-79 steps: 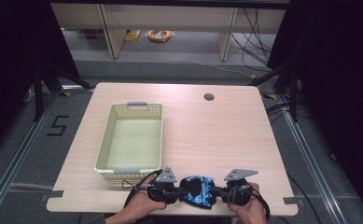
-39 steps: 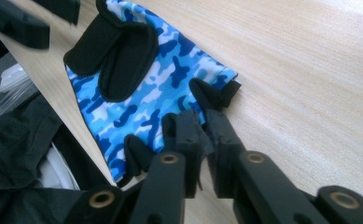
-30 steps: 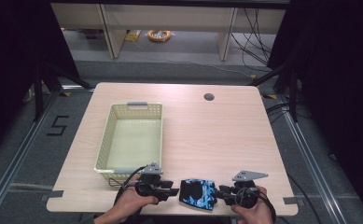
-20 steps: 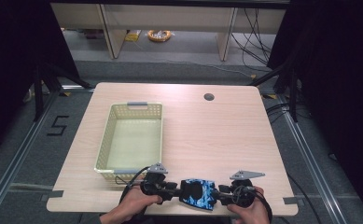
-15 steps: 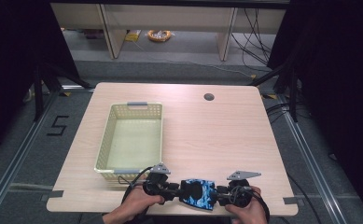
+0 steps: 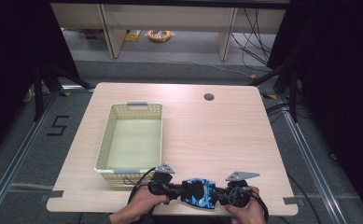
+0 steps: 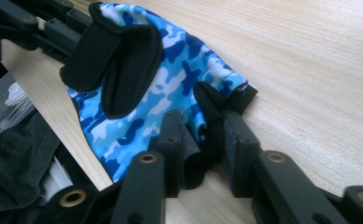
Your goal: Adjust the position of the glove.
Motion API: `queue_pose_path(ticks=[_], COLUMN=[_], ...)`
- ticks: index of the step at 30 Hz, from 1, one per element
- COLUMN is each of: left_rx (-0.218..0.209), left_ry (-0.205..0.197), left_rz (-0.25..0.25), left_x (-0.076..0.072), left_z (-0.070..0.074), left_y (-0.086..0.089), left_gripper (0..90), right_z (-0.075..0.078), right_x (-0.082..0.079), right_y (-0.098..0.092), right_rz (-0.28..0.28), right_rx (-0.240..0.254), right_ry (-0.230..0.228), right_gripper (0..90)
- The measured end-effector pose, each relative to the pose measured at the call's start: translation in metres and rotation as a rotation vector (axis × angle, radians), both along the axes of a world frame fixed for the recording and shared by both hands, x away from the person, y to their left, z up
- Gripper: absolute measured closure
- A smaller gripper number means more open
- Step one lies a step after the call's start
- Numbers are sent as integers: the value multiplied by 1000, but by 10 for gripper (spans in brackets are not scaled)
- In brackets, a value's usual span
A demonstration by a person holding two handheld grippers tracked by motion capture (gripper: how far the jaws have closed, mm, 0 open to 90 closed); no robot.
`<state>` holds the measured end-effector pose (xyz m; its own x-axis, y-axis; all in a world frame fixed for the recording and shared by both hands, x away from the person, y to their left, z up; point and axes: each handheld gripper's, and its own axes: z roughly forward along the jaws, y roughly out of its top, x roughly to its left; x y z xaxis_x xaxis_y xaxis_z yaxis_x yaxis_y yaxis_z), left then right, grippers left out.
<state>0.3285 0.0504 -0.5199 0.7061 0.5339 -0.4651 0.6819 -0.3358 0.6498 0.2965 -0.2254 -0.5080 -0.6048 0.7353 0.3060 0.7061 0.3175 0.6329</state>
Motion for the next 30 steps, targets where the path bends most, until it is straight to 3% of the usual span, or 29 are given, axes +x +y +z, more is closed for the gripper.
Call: queue_pose_path(ticks=[2, 4, 7, 8, 11, 12, 16, 19, 23, 29, 30], left_rx=[0, -3, -8, -5, -20, -14, -14, -28, -37, -25, -24], left_ry=[-1, -6, -13, -18, -33, -35, -41, -32, -35, -53, -57], left_rz=[-5, -5, -9, -15, -13, -15, -17, -28, -34, -25, -25], left_x=[1, 0, 0, 0, -1, -2, -2, -1, -1, -2, -3], left_z=[0, 1, 2, 3, 5, 6, 9, 9, 11, 11, 13], left_y=[1, 0, -1, 0, -1, -1, -1, 0, 1, 5, 6], left_gripper=[779, 791, 816, 829, 841, 841, 845, 845, 844, 845, 846], right_z=[1, -1, -2, 2, 1, 2, 0, 2, 4, 7, 6], right_x=[0, 0, 0, 0, -1, -1, 0, -1, -2, -4, -5], right_y=[0, 0, 0, -1, 0, -1, -3, -3, -3, -1, 1], right_rz=[10, 15, 15, 29, 27, 30, 40, 28, 41, 45, 57], right_rx=[-14, 16, 19, -20, -11, -29, 14, 0, 23, 26, 53], right_ry=[23, 9, 4, 20, 8, 10, 0, -2, -8, -23, -24], right_gripper=[777, 785, 792, 798, 803, 805, 809, 809, 810, 811, 811])
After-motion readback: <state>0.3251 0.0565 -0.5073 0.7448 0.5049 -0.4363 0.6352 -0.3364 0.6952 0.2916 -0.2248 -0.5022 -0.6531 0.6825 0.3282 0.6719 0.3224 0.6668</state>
